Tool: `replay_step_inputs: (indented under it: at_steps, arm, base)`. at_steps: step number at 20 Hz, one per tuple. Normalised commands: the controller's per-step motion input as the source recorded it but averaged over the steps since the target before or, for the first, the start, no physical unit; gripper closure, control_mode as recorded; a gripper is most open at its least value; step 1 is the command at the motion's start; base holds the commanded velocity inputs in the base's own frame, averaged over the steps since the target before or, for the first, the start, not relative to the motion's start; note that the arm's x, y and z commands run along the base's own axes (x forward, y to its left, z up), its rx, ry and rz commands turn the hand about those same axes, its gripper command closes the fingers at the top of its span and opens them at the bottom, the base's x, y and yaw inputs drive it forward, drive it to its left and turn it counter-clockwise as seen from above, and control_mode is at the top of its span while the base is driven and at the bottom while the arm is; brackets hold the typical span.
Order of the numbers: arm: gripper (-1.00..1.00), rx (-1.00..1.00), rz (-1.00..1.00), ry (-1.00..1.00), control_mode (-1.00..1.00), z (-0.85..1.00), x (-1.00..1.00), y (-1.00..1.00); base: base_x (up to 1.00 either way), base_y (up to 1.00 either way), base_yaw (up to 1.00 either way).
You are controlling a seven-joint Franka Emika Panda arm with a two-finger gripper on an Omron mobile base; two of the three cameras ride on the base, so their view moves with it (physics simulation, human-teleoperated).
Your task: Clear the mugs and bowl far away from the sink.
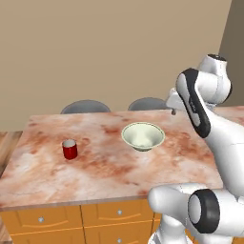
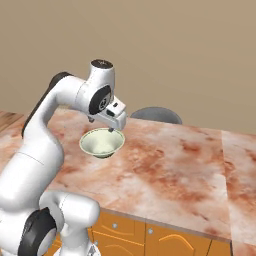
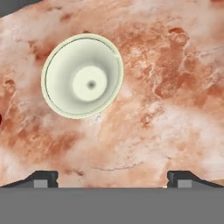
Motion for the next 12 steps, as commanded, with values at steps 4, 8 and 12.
replay_step_inputs:
  at_steps: [4,8,12]
  arm:
    - [-1.0,-0.21,0.02,-0.35,-1.0,0.02,-0.41,0.26]
    - [-1.0,-0.22,0.08,-0.38,-1.0,0.0,-0.24,0.32]
    - [-1.0,-0.08,0.08,-0.22,-1.0,0.0,-0.21,0.17]
  base:
    - [0.0,0.0,0.0]
    - [0.0,0.0,0.0]
    - [0.0,0.0,0.0]
